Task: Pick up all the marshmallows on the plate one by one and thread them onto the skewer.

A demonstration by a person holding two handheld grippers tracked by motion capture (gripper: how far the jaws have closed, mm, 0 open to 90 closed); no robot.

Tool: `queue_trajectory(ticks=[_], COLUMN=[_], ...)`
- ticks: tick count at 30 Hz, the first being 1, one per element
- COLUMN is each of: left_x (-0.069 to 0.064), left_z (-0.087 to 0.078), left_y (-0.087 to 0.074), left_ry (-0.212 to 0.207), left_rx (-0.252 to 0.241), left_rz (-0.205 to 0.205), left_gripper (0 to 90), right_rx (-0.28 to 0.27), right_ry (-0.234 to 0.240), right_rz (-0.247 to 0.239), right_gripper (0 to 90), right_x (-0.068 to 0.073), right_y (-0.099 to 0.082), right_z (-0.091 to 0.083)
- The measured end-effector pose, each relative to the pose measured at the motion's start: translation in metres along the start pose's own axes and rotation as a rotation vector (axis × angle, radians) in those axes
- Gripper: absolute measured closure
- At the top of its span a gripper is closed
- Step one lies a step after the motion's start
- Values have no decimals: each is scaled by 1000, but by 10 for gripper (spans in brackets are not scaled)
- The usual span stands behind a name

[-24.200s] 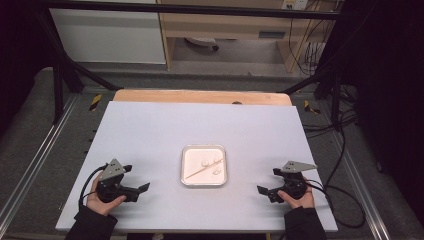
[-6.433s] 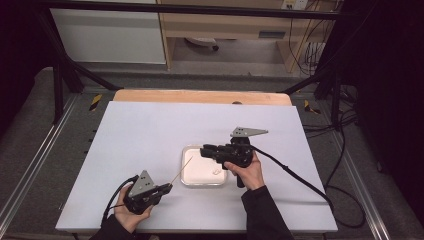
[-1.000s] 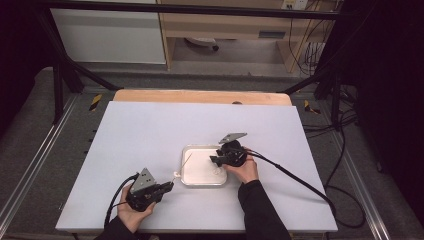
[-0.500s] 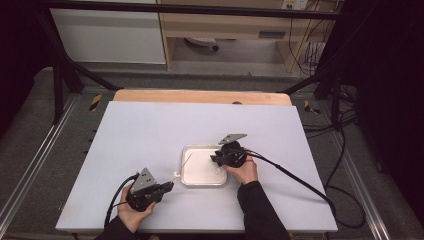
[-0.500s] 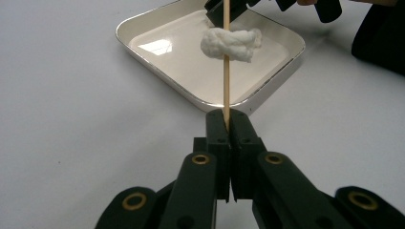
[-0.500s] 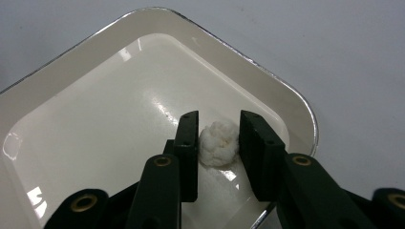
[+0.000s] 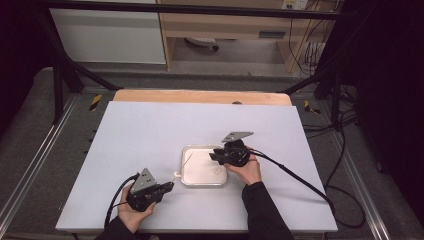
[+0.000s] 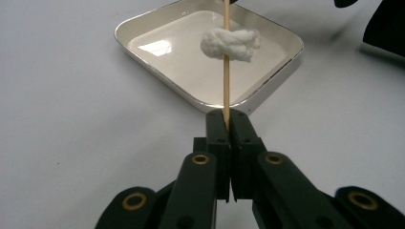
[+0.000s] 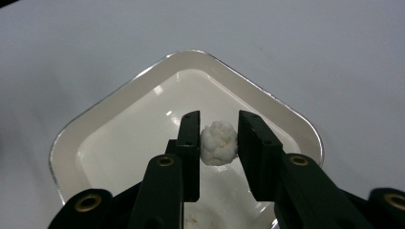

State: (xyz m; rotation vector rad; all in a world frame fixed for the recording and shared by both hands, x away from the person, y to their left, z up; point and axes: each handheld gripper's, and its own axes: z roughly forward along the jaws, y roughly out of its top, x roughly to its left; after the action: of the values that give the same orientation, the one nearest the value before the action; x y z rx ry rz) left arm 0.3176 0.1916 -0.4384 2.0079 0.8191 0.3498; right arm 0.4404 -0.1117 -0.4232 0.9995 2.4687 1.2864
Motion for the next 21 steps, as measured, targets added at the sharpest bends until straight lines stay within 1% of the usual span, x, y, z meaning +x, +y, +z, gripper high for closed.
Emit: queue_trajectory(ticks=[10,21], left_x=[-1,-3], left_z=[0,1], left_y=[1,1], left_ry=[-9,-18], left_rx=[-4,-8], left_rz=[9,15], left_gripper=[882,882], right_rx=[-92,-201], right_ry=[70,178], right_rz=[-8,32], right_gripper=[716,722], right_x=[12,20], right_y=[7,16], right_z=[-26,-52])
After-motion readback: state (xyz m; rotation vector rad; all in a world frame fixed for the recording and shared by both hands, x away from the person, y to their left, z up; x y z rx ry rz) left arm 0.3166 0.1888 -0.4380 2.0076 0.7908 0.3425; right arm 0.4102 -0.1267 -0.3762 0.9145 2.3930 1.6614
